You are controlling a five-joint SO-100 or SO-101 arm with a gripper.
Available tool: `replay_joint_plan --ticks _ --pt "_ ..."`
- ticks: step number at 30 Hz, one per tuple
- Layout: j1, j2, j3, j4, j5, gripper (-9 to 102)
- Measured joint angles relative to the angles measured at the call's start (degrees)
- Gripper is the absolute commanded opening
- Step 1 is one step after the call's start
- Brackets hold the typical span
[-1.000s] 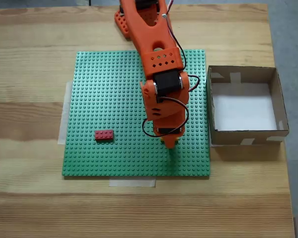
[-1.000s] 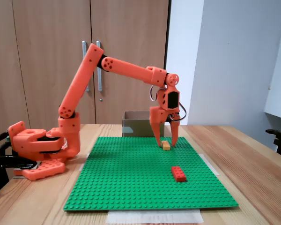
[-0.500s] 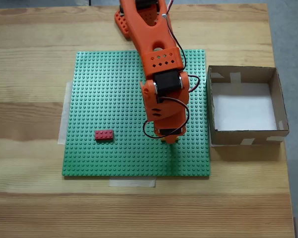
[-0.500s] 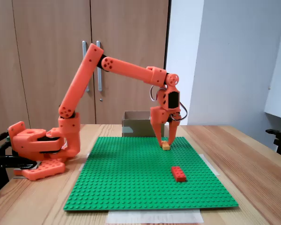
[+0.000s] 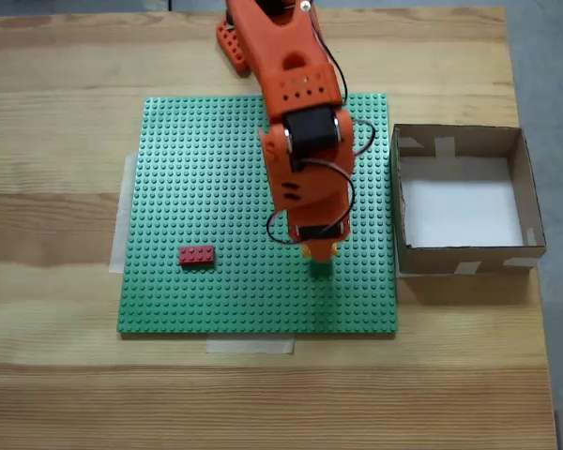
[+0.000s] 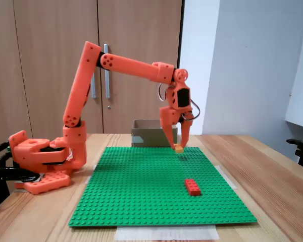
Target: Pick the yellow lego block and put it in the box.
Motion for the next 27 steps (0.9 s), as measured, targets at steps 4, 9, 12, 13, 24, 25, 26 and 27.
replay_joint_plan --ticks 4,9,12,13,24,25,26,27 --pt "0.0 5.19 2.46 0.62 -0.44 2" --pt "-0.7 13.8 8.0 -0.09 -2.37 2" --pt "-2.11 19.25 11.34 -0.09 -3.34 3" --pt "-2.37 21.01 12.3 -0.09 -3.52 3" --pt "-7.73 36.74 15.47 2.64 -4.66 3" --pt "-8.96 37.79 15.47 3.08 -5.01 3" --pt "-9.93 38.76 15.47 3.52 -5.19 3" --pt "-10.81 39.55 15.47 4.22 -5.19 3"
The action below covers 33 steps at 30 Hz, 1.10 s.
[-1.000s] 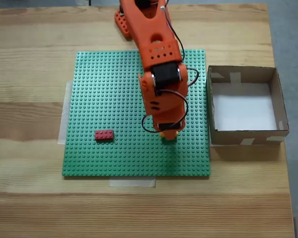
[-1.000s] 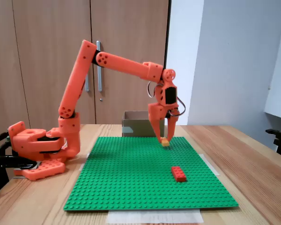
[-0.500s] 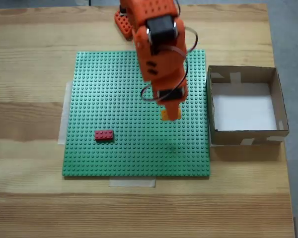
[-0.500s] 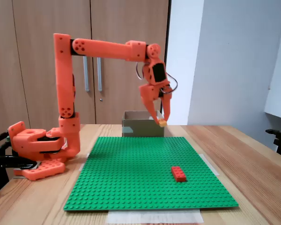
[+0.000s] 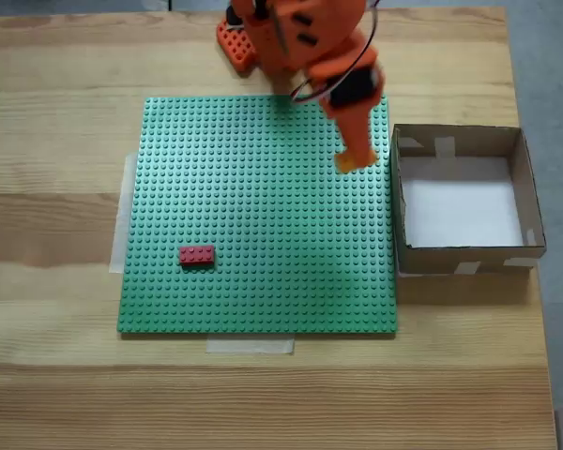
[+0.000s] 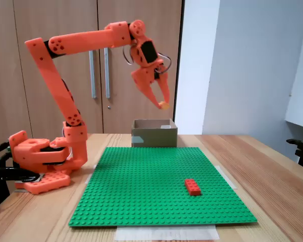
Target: Pick the yellow lego block and put it in the box.
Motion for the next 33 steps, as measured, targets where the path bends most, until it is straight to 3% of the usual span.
replay_joint_plan --ticks 16,33 --pt "-16.0 1.58 -3.25 -0.88 -0.09 1" --pt "-20.04 -23.03 -23.2 -1.41 0.79 0"
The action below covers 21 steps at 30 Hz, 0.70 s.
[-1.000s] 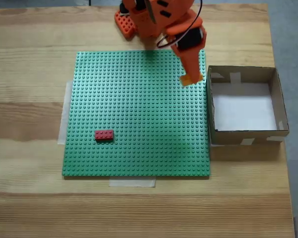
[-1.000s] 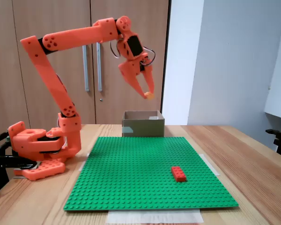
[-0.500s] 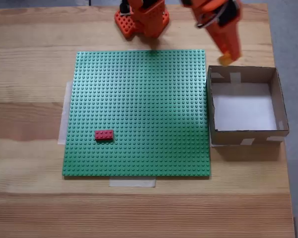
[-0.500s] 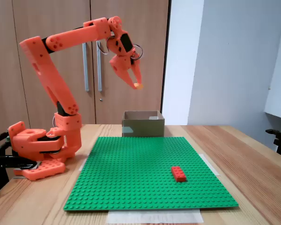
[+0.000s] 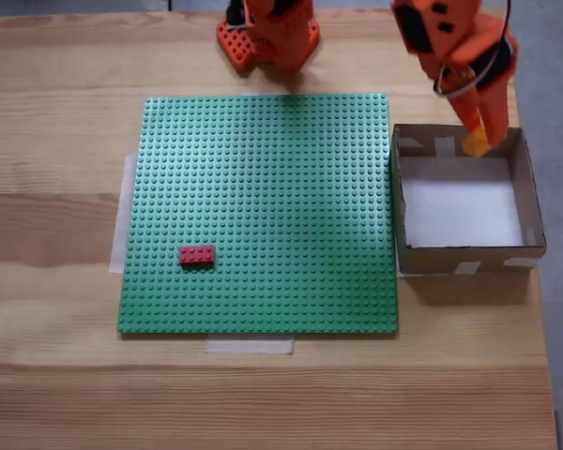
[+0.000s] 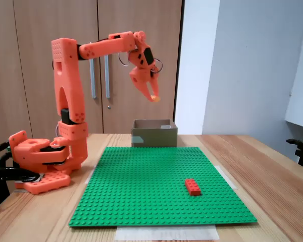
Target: Pick the yellow lego block and put it in the box.
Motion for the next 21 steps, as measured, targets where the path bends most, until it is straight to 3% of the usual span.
replay_joint_plan --ticks 21 --pt "-1.23 -20.74 -2.55 -5.71 -1.58 0"
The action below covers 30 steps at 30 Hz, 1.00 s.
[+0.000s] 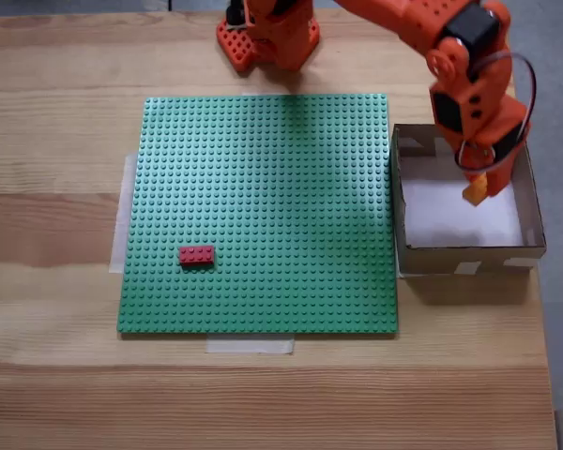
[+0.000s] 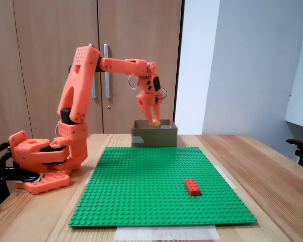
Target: Pick the yellow lego block and put it in the box.
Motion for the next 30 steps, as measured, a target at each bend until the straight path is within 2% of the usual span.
replay_joint_plan --ticks 9,30 --pt "-1.05 -6.42 0.35 -1.93 -1.23 0" --pt "-0.26 -7.21 5.27 -9.4 -3.87 0"
